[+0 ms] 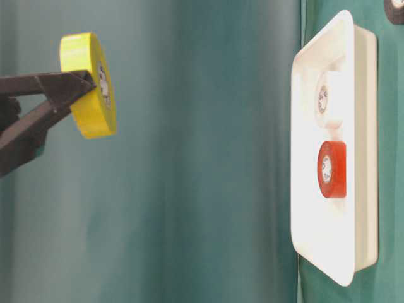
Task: Pick up the tape from a random location and place it into the white case.
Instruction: 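Lift the yellow roll and carry it to the tray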
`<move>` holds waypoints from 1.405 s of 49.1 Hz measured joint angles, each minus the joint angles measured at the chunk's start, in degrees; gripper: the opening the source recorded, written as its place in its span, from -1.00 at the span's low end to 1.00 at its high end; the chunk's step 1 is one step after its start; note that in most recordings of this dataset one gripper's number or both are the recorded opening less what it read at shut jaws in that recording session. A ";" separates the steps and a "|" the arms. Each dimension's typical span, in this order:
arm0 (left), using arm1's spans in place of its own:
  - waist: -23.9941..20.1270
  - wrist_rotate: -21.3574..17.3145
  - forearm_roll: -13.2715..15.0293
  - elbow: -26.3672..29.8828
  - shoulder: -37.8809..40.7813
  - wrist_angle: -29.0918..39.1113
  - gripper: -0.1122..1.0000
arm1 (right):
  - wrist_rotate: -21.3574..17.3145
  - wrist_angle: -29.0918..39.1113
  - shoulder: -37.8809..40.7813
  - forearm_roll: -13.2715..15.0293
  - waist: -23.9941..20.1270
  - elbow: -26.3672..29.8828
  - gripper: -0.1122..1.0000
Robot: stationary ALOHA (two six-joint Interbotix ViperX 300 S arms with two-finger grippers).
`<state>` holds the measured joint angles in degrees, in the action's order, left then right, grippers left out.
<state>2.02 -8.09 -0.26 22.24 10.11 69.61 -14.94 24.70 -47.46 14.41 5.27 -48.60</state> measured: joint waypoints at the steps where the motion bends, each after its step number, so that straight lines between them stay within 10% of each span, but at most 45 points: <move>1: -0.44 0.00 0.00 -0.09 0.00 0.09 -0.37 | 0.00 0.00 0.00 0.09 0.00 0.00 0.75; 29: -14.68 -0.09 0.00 -3.78 -2.72 -0.44 -0.37 | 0.00 0.00 0.00 0.18 0.00 0.00 0.75; 69: -15.12 0.44 0.00 -18.28 -11.51 -2.55 -0.37 | 0.00 0.00 0.00 0.53 0.44 0.00 0.75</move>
<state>-13.10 -7.65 -0.26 3.96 -1.41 67.06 -14.94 24.70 -47.46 14.94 5.71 -48.60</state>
